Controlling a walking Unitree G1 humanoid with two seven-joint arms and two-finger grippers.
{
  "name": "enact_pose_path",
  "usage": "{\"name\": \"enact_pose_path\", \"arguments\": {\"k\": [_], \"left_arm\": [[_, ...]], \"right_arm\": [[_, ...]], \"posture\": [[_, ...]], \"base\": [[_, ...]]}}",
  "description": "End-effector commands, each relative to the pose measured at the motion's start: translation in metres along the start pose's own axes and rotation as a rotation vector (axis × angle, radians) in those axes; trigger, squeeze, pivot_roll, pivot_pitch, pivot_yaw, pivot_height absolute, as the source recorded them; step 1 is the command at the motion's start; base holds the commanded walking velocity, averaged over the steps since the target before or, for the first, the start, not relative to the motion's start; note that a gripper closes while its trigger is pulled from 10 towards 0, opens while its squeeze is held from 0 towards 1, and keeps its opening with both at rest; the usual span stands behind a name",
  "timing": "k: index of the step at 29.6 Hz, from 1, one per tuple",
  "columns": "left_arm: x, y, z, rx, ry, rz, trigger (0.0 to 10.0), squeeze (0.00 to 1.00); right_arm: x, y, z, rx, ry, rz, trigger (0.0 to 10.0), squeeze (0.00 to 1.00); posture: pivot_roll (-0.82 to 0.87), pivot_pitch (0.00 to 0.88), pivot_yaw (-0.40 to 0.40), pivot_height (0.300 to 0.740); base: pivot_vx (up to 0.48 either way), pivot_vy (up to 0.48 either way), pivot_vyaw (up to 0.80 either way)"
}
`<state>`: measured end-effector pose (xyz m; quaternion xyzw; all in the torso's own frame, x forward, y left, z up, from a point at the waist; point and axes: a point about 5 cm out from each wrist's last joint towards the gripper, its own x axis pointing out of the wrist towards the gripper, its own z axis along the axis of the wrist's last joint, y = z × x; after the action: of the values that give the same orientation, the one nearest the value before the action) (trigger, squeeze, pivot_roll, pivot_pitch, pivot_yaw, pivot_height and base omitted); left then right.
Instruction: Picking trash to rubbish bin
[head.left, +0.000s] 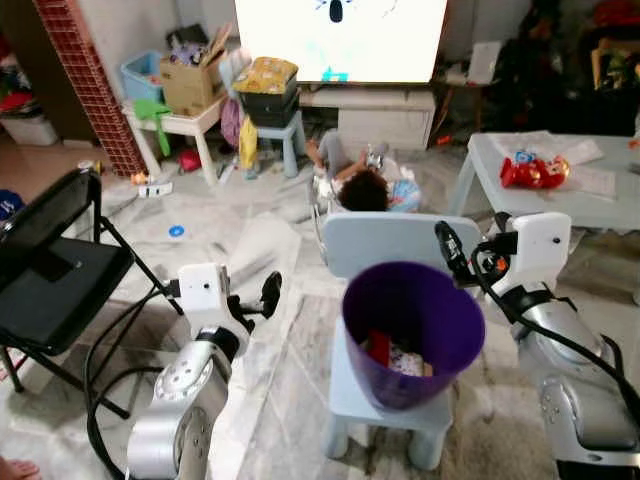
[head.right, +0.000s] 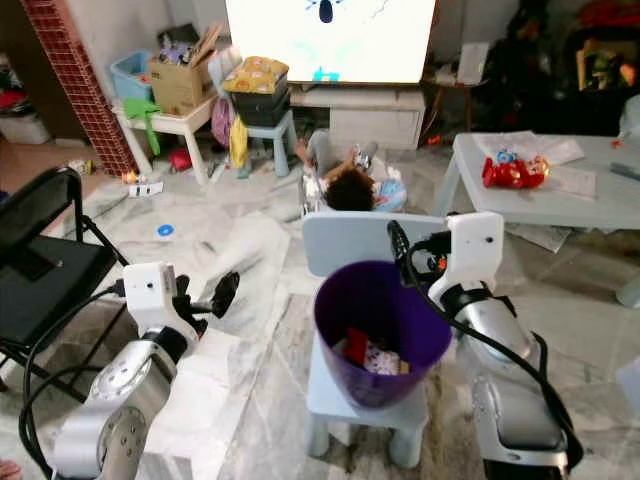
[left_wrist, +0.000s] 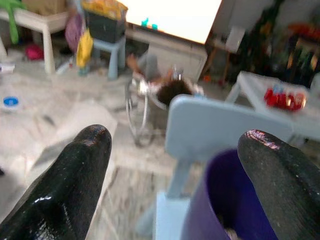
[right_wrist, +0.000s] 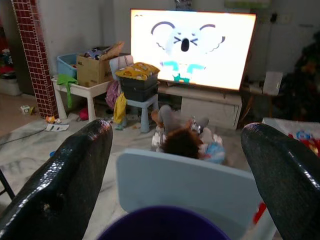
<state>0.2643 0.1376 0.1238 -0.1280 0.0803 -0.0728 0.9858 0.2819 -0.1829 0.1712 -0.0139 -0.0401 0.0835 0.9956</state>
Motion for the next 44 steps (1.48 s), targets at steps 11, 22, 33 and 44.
{"name": "enact_pose_path", "arguments": {"k": [11,22,33,44], "left_arm": [[0.0002,0.0048,-0.0003,-0.005,-0.007,0.022,10.0,0.00],[0.0009,0.0035,-0.0010,-0.010,-0.008,0.023,10.0,0.00],[0.0005,0.0023,-0.0017,-0.035,-0.010,0.018,10.0,0.00],[-0.0005,0.0027,-0.0021,-0.054,-0.003,0.022,10.0,0.00]], "right_arm": [[0.0054,0.0068,0.0068,-0.005,-0.025,0.029,10.0,0.00],[0.0061,0.0069,0.0072,-0.011,-0.018,0.031,10.0,0.00],[0.0060,0.0070,0.0072,-0.015,-0.012,0.034,10.0,0.00],[0.0043,0.0066,0.0072,-0.017,-0.006,0.035,10.0,0.00]], "posture": [[0.01,0.000,-0.029,0.740],[0.01,0.003,-0.035,0.740],[0.00,0.012,-0.040,0.740],[0.00,0.024,-0.042,0.740]], "base": [[0.000,0.000,0.00],[0.000,0.000,-0.62],[0.000,0.000,-0.80],[0.000,0.000,-0.80]]}}
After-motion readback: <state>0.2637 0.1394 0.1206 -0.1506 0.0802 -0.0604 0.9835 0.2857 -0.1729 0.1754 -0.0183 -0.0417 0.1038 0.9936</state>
